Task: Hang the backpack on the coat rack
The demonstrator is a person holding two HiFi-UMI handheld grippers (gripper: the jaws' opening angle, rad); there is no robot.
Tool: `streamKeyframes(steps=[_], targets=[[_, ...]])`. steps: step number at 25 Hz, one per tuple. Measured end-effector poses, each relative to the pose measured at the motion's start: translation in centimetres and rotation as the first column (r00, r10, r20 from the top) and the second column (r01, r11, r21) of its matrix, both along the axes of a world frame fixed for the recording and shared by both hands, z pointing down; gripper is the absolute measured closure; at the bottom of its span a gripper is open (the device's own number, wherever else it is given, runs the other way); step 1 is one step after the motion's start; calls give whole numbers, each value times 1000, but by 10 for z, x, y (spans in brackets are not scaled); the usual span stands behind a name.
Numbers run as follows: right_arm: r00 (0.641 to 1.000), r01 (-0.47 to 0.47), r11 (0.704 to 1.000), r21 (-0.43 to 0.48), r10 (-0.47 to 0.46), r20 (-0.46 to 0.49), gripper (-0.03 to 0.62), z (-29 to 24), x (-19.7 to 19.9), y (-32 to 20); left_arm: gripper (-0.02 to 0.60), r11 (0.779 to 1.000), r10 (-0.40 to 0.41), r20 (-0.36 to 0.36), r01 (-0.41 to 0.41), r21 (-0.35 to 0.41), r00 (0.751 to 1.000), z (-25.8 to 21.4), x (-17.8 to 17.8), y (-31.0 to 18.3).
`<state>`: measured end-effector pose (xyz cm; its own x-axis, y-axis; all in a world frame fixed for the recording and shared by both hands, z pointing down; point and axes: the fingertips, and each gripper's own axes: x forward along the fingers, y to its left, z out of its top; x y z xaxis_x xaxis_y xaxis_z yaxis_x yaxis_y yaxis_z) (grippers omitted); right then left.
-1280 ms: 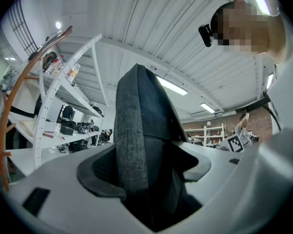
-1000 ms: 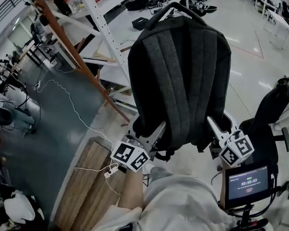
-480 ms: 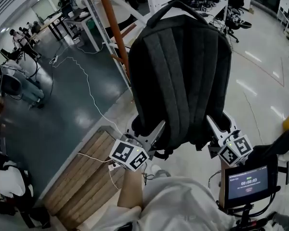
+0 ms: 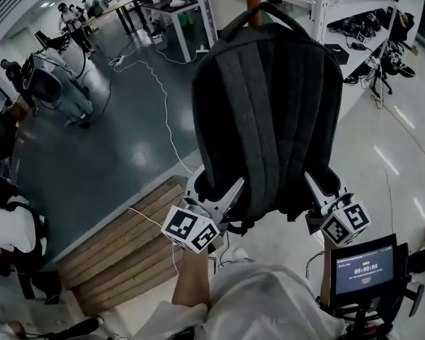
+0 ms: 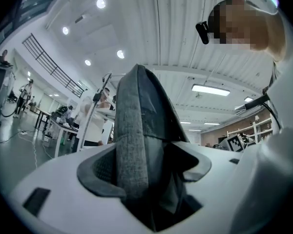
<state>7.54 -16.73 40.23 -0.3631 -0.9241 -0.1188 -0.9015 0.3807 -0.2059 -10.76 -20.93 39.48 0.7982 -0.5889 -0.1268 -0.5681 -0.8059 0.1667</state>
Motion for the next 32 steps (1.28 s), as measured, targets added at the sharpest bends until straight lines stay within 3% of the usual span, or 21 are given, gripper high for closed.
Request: streamKeyframes(steps=[7, 13, 19, 27, 32], targets=[[995, 97, 995, 0, -97, -21, 372, -20, -51, -27, 262, 994, -107, -17, 107, -4, 994, -16, -54, -8], [978, 209, 978, 26, -208, -23, 373, -32, -53, -71, 262, 975, -219, -17, 219, 24, 976, -30, -58, -30], [959, 281, 956, 85, -279, -42, 373, -75, -81, -76, 262, 951, -296, -35, 298, 85, 955, -71, -85, -20], [956, 290, 943, 162, -278, -89, 373, -137, -101, -86, 262, 930, -320, -80, 329, 167, 944, -129, -105, -23], [963, 267, 939, 216, -251, -101, 372, -182, -74, -93, 262, 924, -299, -95, 313, 221, 949, -174, -79, -37]])
